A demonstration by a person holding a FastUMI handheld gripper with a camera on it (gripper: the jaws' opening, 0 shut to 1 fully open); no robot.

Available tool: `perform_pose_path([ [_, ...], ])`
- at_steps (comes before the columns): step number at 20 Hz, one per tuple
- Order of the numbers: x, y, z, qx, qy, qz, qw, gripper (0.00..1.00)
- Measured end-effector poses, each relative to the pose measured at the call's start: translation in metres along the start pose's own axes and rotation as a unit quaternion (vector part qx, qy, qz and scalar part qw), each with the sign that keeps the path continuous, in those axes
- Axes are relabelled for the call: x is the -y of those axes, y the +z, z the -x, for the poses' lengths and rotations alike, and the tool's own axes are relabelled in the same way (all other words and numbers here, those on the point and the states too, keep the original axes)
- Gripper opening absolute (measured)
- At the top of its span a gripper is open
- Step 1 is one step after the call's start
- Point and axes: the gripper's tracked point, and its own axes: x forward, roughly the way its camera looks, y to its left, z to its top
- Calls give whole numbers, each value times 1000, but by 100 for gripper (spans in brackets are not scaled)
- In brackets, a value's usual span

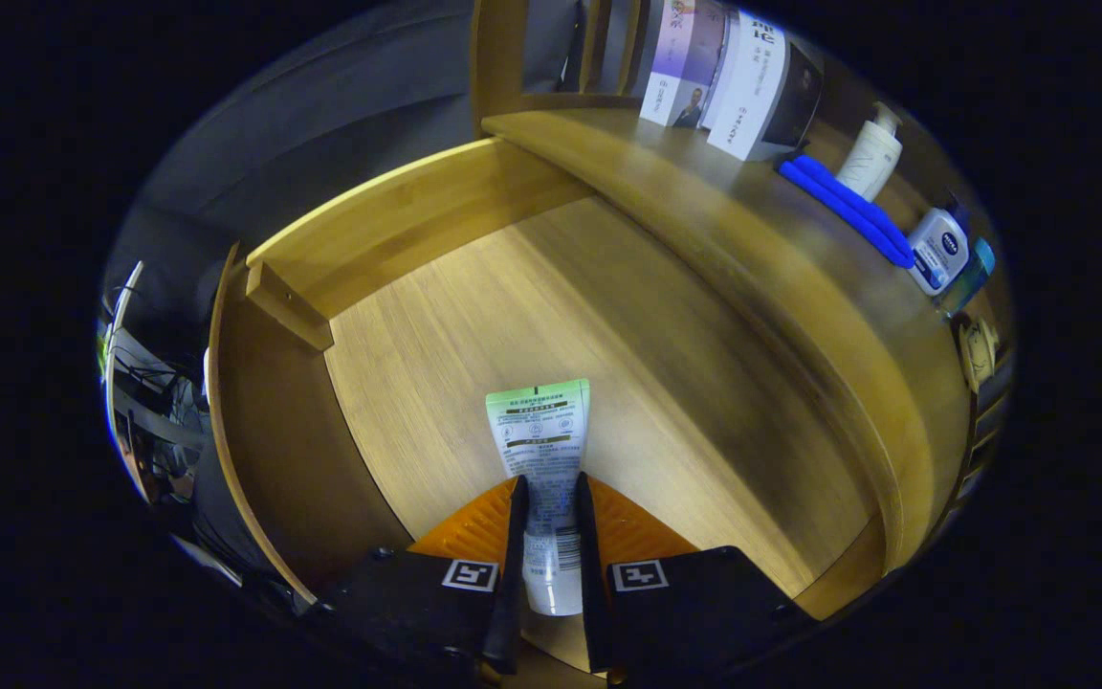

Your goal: Pull open the drawer, take out the items inside it, and place them on the countertop above the cabinet.

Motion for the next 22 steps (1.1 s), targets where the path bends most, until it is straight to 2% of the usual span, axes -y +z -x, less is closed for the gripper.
perform_pose_path([
  [6, 5, 9, 11, 31, -6, -22, 999, 29],
  [10, -1, 17, 18, 53, 15, -44, 998, 29],
  [16, 2, 41, 47, 106, 25, -68, 992, 29],
  [22, 36, 76, 84, 164, -7, -111, 980, 29],
])
